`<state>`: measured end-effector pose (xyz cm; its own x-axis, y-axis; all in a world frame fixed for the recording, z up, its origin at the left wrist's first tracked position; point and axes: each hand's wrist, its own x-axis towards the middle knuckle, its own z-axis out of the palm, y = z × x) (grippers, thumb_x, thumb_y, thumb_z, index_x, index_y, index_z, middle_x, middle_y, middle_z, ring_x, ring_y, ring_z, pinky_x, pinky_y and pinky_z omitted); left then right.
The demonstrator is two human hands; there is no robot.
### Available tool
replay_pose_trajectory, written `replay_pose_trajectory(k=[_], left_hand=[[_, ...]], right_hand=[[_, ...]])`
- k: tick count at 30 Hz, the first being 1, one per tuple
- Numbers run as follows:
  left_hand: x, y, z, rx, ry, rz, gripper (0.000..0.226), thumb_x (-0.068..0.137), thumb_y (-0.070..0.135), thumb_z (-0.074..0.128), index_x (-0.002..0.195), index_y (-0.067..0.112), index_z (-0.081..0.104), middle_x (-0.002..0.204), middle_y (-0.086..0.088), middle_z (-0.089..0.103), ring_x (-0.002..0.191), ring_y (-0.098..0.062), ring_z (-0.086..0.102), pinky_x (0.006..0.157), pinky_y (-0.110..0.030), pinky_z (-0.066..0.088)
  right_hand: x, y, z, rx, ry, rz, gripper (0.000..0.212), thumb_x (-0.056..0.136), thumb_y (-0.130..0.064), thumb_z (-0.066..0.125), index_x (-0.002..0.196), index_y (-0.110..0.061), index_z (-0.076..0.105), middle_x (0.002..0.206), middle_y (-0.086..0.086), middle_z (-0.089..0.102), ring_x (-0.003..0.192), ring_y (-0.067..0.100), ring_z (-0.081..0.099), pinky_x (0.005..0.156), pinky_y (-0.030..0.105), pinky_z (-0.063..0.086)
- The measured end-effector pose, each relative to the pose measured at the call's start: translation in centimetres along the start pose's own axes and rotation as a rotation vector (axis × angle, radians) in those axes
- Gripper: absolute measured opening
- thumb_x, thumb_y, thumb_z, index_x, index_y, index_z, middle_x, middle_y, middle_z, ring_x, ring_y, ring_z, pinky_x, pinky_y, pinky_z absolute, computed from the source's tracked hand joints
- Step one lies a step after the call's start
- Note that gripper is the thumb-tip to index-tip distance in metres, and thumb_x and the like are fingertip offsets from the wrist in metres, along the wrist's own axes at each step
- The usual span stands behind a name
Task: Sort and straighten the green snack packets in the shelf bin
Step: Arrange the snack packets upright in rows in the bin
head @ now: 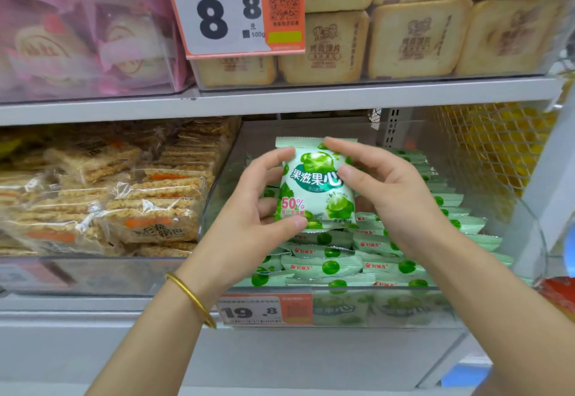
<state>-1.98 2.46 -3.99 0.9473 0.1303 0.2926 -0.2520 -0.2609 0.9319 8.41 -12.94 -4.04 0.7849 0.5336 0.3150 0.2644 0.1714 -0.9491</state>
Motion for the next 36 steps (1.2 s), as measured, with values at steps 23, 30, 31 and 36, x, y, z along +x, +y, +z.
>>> replay_pose_trajectory(k=[23, 30, 31, 36], left_hand=[[0.4, -0.7, 0.2, 0.123, 0.009, 0.029, 0.08, 0.081, -0.011, 0.063, 0.124, 0.051, 0.035, 0.139, 0.01, 0.04, 0.105, -0.01, 0.064, 0.087, -0.028, 0.053], [0.3, -1.5, 1.1, 0.636, 0.269, 0.164, 0.063, 0.079, 0.025, 0.072, 0.134, 0.036, 0.044, 0.111, 0.014, 0.036, 0.108, -0.01, 0.04, 0.098, -0.027, 0.038], [0.3, -1.5, 1.3, 0.615, 0.259, 0.15, 0.065, 0.077, 0.034, 0.072, 0.135, 0.035, 0.043, 0.111, 0.017, 0.034, 0.107, -0.009, 0.039, 0.095, -0.023, 0.038], [0.3, -1.6, 1.8, 0.737, 0.248, 0.101, 0.086, 0.067, 0.059, 0.069, 0.14, 0.033, 0.033, 0.113, 0.018, 0.024, 0.113, -0.004, 0.025, 0.09, -0.007, 0.028]], right_hand=[[0.0, -0.3, -0.1, -0.006, -0.026, -0.013, 0.032, 0.092, -0.002, 0.054, 0.11, -0.026, 0.066, 0.089, -0.012, 0.07, 0.077, 0.019, 0.069, 0.067, 0.042, 0.057], [-0.1, -0.4, 0.4, -0.065, 0.011, 0.003, 0.027, 0.091, -0.002, 0.057, 0.112, -0.018, 0.057, 0.105, 0.0, 0.064, 0.072, 0.012, 0.07, 0.054, 0.025, 0.056], [-0.1, -0.4, 0.5, -0.054, 0.004, 0.005, 0.027, 0.091, -0.002, 0.057, 0.112, -0.019, 0.056, 0.106, 0.002, 0.064, 0.072, 0.012, 0.07, 0.055, 0.024, 0.055], [-0.4, -0.4, 0.9, 0.012, -0.098, -0.019, 0.029, 0.09, -0.002, 0.058, 0.112, -0.021, 0.056, 0.115, 0.01, 0.061, 0.078, 0.021, 0.07, 0.061, 0.026, 0.056]])
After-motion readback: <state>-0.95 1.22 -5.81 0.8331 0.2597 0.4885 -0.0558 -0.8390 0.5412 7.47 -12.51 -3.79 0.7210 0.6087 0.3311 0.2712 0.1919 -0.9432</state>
